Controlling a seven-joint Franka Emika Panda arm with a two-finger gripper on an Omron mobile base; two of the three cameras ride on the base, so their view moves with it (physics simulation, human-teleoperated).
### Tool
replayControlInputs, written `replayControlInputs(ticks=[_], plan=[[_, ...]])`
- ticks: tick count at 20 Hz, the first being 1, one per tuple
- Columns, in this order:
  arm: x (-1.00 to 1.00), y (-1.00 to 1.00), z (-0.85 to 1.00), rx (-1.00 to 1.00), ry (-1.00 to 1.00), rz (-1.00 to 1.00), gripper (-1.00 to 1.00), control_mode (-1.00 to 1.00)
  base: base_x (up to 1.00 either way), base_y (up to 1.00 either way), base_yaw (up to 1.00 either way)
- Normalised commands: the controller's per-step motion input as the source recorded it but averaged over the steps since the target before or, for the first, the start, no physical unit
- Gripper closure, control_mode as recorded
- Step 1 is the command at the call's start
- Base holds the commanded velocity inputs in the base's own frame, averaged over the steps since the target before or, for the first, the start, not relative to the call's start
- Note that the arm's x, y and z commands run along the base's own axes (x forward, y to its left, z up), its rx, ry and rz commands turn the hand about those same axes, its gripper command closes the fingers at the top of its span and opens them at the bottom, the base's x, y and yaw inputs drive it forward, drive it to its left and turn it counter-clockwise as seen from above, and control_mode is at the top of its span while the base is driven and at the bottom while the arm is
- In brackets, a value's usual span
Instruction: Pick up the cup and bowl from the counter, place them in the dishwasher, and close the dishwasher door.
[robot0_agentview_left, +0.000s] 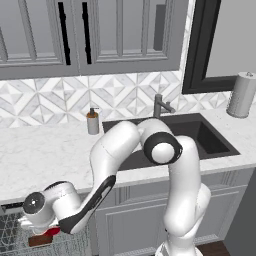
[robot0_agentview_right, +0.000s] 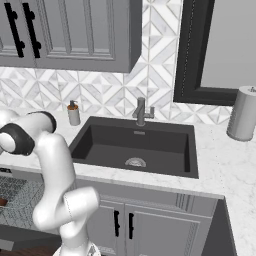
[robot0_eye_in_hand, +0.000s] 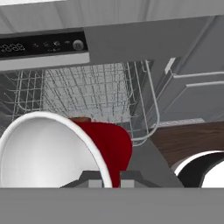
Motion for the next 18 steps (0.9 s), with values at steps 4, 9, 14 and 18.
replayControlInputs(ticks=[4, 9, 14, 18], plan=[[0.36, 0.0, -0.13, 0.0, 0.03, 0.0, 1.0, -1.0, 0.0, 0.0, 0.0], [0.05, 0.0, -0.5, -0.01, -0.02, 0.0, 1.0, -1.0, 0.0, 0.0, 0.0], [0.04, 0.0, -0.5, 0.0, -0.01, 0.0, 1.0, -1.0, 0.0, 0.0, 0.0], [0.16, 0.0, -0.34, 0.0, 0.0, 0.0, 1.0, -1.0, 0.0, 0.0, 0.0]])
